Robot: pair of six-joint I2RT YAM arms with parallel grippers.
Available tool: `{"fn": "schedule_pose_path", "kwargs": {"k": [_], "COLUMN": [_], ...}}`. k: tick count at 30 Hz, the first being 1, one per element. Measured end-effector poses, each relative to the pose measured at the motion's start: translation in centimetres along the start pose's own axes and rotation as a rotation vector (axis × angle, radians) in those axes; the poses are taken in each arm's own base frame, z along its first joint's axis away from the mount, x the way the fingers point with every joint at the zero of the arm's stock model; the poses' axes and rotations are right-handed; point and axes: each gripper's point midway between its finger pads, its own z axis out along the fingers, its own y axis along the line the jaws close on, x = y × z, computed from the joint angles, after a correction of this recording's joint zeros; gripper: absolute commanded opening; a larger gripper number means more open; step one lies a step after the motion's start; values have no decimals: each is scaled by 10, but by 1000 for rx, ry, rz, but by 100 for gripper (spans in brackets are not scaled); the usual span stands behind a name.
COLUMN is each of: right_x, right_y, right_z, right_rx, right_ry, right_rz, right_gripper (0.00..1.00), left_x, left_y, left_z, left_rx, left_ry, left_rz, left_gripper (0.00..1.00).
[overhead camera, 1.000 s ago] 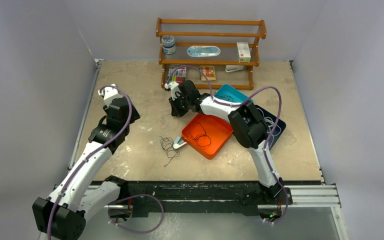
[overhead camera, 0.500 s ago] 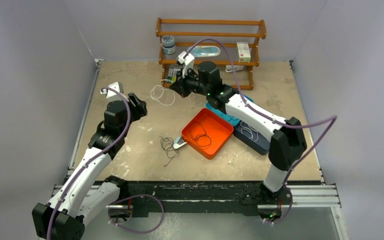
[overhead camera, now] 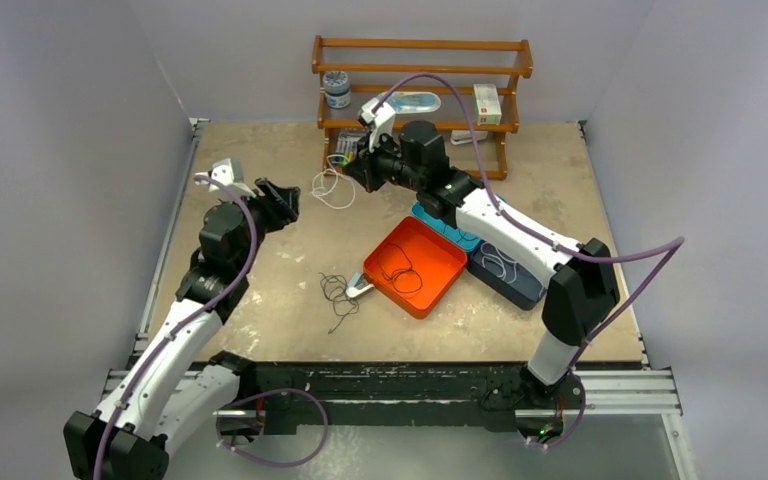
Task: Untangle the cables
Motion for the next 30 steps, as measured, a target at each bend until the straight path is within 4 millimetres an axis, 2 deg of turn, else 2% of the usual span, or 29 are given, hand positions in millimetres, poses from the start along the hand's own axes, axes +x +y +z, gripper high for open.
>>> {"fn": "schedule_pose_path", "kwargs": {"k": [5, 9, 15, 20, 27, 30], "right_x": [12, 23, 39, 38, 22, 22], "right_y": [-3, 3, 15, 24, 41, 49], "right_z": [-1, -4, -10, -17, -32, -35], "right_rx": [-4, -53, -135, -180, -251, -295], "right_ry": [34, 80, 142, 152, 120, 121], "right_rz": [-53, -95, -119, -123, -136, -133], "right_gripper": [0, 0, 0, 0, 0, 0], "left_x": [-4, 9, 26, 32, 38, 39], "left_y": [-22, -38, -45, -54, -61, -63], "left_z": [-3, 2, 3, 4, 11, 15], "left_rx": [118, 220, 287, 344, 377, 386], "left_ry": [-7, 51, 119, 157, 191, 190], "left_rz": [3, 41, 102, 131, 139, 137], "left_gripper": [57, 58, 59, 60, 59, 58]}}
